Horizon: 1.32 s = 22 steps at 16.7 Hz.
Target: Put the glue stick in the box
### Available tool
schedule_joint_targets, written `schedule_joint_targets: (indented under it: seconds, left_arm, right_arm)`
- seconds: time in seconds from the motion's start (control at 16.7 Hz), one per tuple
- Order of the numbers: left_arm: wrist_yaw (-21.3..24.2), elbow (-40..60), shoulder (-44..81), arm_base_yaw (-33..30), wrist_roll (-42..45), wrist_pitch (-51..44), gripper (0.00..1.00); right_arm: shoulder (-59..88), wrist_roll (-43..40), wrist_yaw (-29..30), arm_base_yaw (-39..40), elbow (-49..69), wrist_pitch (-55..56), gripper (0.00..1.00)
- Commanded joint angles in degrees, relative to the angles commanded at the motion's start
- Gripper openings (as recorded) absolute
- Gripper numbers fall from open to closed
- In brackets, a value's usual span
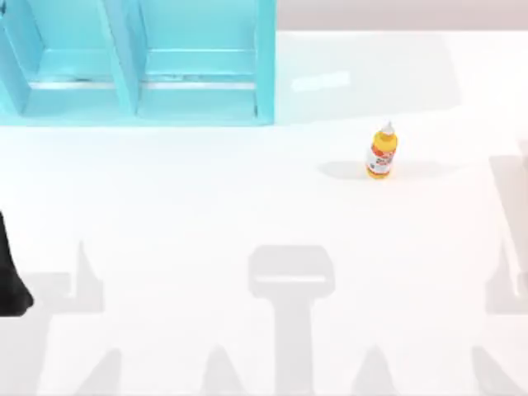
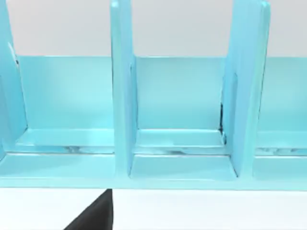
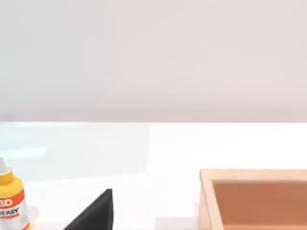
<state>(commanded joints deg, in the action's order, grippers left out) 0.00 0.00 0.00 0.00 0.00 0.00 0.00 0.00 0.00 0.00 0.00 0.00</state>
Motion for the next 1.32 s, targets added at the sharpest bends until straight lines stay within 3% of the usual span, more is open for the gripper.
schedule_joint_targets:
  seconds: [0.3, 0.54, 0.9, 1.32]
  left_arm:
    - [0.00, 0.00, 0.00, 0.00, 0.00, 0.00, 1.00]
    - [0.00, 0.00, 0.00, 0.00, 0.00, 0.00, 1.00]
    - [0.00, 0.00, 0.00, 0.00, 0.00, 0.00, 1.00]
    - [0.00, 0.00, 0.00, 0.00, 0.00, 0.00, 1.00]
  right_arm:
    - [3.06, -2.37, -1.21, -0.08, 2.52, -1.20, 1.00]
    - [14.72, -11.19, -5.76, -0.76, 11.92, -5.90, 1.00]
    - [44.14, -32.95, -17.79, -3.09, 35.51, -18.73, 1.00]
    - [87.96, -62.63, -37.39, -5.32, 69.46, -39.31, 1.00]
